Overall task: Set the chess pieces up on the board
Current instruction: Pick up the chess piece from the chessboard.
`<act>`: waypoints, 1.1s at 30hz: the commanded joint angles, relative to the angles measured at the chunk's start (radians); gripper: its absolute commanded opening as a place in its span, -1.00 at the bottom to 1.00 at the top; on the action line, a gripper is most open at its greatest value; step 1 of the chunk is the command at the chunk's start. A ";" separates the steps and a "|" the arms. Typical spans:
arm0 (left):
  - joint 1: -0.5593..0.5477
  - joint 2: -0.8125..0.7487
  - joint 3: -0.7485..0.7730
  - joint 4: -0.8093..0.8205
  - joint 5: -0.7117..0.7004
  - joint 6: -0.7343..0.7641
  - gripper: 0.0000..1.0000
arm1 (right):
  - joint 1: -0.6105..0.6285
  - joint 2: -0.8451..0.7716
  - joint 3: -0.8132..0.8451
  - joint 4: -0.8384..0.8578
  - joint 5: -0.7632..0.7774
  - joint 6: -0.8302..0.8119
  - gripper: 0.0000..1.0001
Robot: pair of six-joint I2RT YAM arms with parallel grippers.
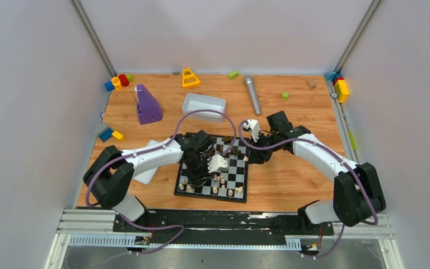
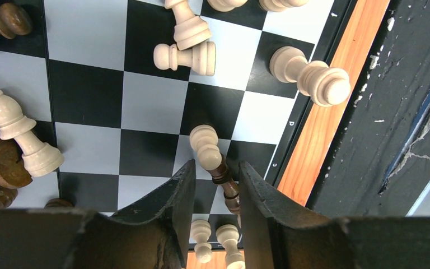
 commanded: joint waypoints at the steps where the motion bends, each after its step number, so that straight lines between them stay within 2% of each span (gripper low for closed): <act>1: -0.007 0.013 0.007 0.016 -0.002 -0.008 -0.21 | -0.001 0.008 0.007 0.005 -0.012 -0.023 -0.98; 20: -0.005 -0.005 0.016 0.028 -0.038 -0.026 -0.79 | -0.001 0.016 0.007 0.001 -0.015 -0.024 -0.98; 25: 0.041 -0.030 0.041 0.026 -0.018 -0.025 -0.97 | -0.001 0.017 0.007 0.001 -0.013 -0.026 -0.98; 33: 0.140 -0.166 0.115 0.030 0.047 -0.018 -1.00 | 0.001 0.017 0.010 -0.001 -0.016 -0.027 -0.98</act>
